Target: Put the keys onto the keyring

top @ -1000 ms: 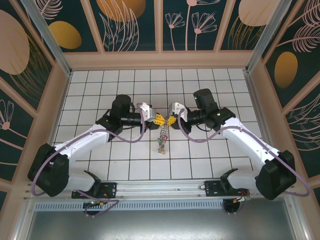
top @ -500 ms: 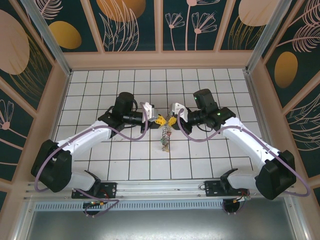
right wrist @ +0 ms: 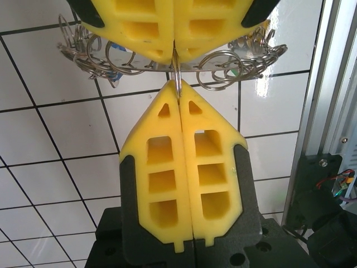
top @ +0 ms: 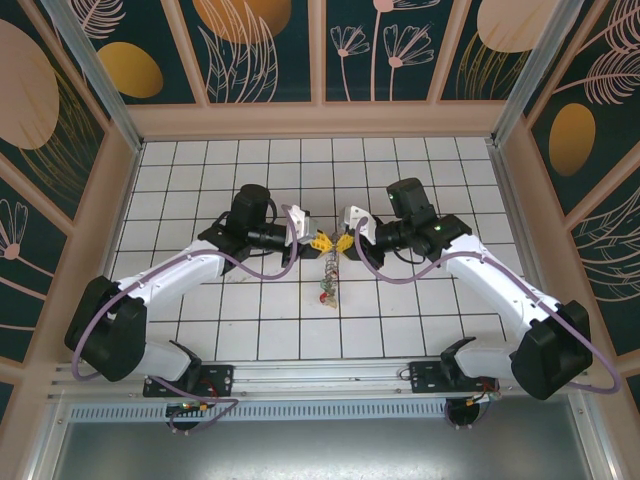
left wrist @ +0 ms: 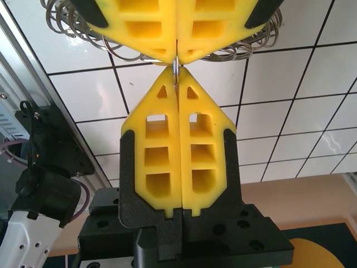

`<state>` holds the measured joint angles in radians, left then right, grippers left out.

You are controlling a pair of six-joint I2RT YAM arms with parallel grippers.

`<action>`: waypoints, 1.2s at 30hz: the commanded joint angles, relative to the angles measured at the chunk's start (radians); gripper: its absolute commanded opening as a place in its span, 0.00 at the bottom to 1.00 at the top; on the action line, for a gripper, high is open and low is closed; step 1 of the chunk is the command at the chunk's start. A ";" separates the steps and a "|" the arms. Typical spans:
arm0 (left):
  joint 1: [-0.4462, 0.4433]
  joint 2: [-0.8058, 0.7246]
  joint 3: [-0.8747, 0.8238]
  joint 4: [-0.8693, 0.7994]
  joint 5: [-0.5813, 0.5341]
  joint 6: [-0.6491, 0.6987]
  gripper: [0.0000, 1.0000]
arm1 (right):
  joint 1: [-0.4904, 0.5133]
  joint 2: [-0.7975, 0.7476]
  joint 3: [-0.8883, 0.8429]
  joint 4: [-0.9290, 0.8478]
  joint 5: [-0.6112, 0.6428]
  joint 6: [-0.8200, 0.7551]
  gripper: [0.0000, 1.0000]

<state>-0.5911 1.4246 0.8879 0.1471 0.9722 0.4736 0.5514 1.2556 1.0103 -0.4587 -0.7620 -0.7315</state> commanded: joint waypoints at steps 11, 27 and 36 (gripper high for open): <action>-0.004 -0.026 -0.117 0.525 0.096 -0.381 0.00 | -0.038 -0.042 -0.023 0.094 -0.118 -0.010 0.19; -0.005 -0.055 -0.143 0.571 0.072 -0.401 0.00 | -0.069 -0.061 -0.050 0.077 -0.147 0.001 0.16; -0.005 -0.047 -0.140 0.588 0.069 -0.406 0.00 | -0.065 -0.027 -0.059 0.121 -0.205 0.043 0.09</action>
<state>-0.5903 1.4033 0.7441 0.6510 1.0183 0.0807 0.4896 1.2163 0.9657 -0.3805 -0.8936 -0.7120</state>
